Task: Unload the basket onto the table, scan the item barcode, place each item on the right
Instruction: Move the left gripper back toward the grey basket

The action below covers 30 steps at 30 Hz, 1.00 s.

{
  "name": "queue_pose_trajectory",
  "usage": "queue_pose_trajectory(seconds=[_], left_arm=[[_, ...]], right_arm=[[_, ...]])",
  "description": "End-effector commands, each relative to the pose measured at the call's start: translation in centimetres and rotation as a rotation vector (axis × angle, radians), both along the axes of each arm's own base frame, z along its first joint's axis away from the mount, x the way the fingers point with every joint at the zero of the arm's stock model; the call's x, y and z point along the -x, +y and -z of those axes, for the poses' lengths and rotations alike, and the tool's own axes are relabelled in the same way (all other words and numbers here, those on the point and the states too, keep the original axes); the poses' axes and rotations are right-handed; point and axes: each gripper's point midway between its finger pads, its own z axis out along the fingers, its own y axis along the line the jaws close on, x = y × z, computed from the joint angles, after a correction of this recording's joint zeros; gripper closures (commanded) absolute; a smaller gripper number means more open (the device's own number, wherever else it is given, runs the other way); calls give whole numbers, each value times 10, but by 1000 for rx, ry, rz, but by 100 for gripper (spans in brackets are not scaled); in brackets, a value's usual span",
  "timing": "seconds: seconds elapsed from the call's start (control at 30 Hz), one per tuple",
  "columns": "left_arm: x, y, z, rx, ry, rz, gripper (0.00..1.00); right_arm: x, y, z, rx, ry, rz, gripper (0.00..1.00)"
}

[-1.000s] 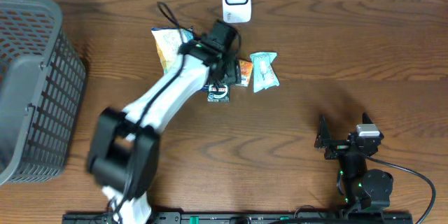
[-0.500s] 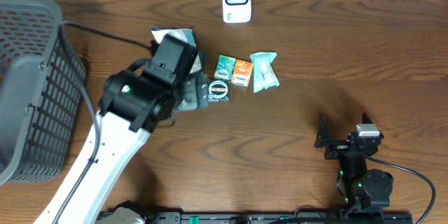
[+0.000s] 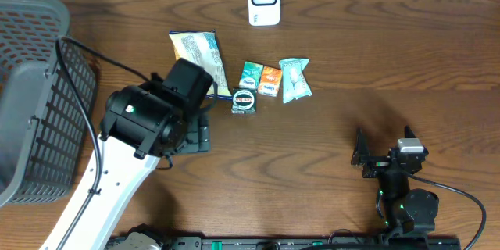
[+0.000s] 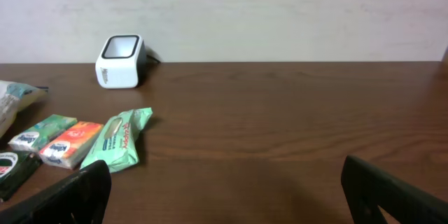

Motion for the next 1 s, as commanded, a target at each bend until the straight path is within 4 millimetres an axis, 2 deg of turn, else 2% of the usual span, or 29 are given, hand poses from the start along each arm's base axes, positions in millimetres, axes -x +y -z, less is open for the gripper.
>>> queue_pose_trajectory(seconds=[0.0,0.27,0.5,0.63,0.97], left_arm=[[0,41,-11,-126,-78,-203,3],[15,99,-22,-149,-109,-487,2],[34,137,-29,-146,-133,-693,2],[39,147,-30,-144,-137,-753,3],[37,145,-28,-121,-135,-758,2]], right_arm=[[0,-2,2,-7,5,7,1],[0,-2,2,-7,5,7,1],[0,-2,2,-7,5,7,1],[0,-2,2,-7,5,7,1],[0,-2,2,-7,5,7,1]])
